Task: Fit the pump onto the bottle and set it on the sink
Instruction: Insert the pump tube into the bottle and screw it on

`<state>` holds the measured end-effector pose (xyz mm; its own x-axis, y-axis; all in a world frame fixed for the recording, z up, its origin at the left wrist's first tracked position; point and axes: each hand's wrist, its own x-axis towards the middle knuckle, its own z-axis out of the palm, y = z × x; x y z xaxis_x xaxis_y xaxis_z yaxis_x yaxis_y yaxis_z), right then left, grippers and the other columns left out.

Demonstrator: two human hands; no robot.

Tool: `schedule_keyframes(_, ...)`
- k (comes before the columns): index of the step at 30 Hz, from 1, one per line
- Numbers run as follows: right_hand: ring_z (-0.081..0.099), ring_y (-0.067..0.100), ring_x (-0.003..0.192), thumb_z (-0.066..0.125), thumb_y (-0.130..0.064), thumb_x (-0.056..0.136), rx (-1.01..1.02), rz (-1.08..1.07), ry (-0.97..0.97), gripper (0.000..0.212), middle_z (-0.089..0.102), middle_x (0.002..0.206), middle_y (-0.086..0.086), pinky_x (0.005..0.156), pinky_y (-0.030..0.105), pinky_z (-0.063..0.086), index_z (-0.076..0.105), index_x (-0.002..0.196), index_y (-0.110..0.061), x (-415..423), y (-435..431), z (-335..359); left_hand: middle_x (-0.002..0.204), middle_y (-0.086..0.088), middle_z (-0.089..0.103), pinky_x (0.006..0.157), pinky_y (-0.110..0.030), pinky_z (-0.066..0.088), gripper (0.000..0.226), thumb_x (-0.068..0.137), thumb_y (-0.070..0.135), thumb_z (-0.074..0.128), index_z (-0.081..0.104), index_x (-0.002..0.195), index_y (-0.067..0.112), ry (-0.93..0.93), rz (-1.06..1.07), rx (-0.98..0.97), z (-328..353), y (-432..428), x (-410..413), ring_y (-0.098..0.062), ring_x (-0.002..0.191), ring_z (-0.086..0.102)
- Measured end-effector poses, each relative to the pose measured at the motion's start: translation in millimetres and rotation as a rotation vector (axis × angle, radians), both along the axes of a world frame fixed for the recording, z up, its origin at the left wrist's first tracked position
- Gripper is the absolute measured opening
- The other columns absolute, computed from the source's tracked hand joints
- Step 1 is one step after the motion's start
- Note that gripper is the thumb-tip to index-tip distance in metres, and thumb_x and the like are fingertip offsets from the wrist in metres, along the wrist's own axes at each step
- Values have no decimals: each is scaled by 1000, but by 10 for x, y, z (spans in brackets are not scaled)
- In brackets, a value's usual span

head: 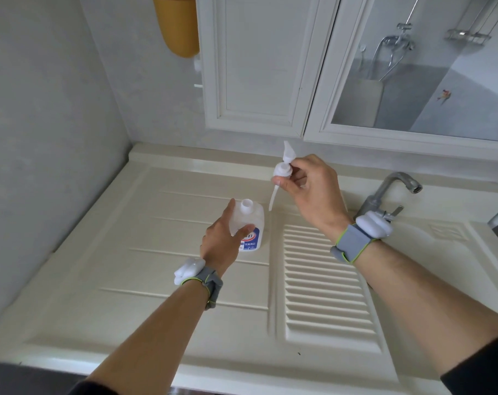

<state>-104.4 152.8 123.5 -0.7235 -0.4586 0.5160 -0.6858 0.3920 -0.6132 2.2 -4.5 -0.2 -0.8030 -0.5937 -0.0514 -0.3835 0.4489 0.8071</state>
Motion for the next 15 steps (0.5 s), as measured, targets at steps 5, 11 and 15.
schedule_keyframes(5,63,16,72,83,-21,85,-56,7,12,22,64,93,8,73,18,51,75,102,-9,-18,-86,142,142,1,65,99,-43,49,80,89,61,68,30,158,48,-10,1,-7,-6,-16,-10,-31,128,60)
schedule_keyframes(11,65,22,74,81,-21,86,-81,23,26,17,67,92,13,74,27,54,74,95,-8,-14,-179,340,143,2,64,98,-42,48,80,89,61,68,30,158,47,-21,-4,-3,23,-21,-20,-31,128,59)
schedule_keyframes(15,58,14,69,81,-24,87,-85,39,4,18,65,87,9,68,10,43,73,91,-8,1,-236,391,145,1,63,101,-43,48,80,90,59,68,29,158,46,-14,-1,17,21,-17,-18,-31,131,58)
